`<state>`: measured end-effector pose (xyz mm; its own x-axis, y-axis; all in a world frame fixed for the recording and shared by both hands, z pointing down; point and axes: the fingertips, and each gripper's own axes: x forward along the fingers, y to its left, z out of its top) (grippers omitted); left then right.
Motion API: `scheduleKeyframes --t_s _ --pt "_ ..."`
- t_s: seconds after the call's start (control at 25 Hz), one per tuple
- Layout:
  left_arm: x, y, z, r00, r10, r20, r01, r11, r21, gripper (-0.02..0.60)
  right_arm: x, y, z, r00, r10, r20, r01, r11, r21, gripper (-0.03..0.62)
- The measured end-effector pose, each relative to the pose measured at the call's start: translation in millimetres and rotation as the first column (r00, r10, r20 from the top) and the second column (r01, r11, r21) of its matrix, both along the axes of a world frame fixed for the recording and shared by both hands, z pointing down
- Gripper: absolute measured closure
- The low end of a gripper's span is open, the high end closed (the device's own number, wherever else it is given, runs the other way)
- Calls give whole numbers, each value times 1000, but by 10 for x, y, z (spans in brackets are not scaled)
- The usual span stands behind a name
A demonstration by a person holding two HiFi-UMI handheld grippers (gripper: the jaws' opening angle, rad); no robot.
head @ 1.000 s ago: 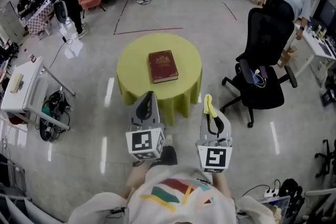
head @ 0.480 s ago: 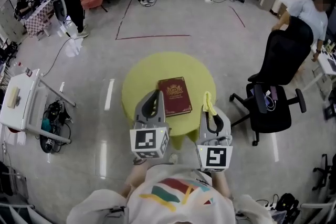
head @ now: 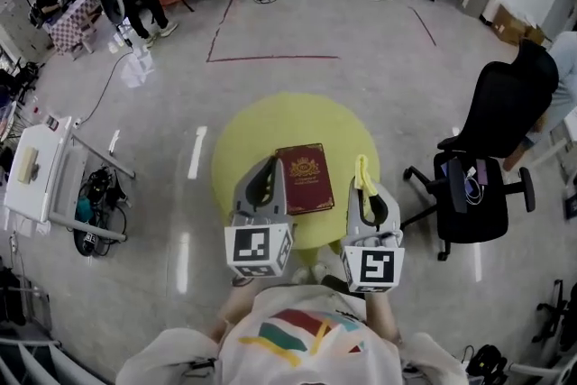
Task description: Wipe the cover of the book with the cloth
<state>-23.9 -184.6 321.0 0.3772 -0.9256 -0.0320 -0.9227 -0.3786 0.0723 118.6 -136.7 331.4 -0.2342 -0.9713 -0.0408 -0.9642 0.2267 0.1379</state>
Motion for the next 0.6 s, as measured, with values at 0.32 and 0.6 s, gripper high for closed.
scheduleKeyframes --t_s 0.32,0.6 --pt "30 -181 -78 997 -83 -10 83 996 15 561 60 -281 -65 997 -81 8 81 997 13 566" --pt "112 -276 -83 994 -106 -13 106 994 10 561 141 -401 -88 993 -116 11 116 993 27 566"
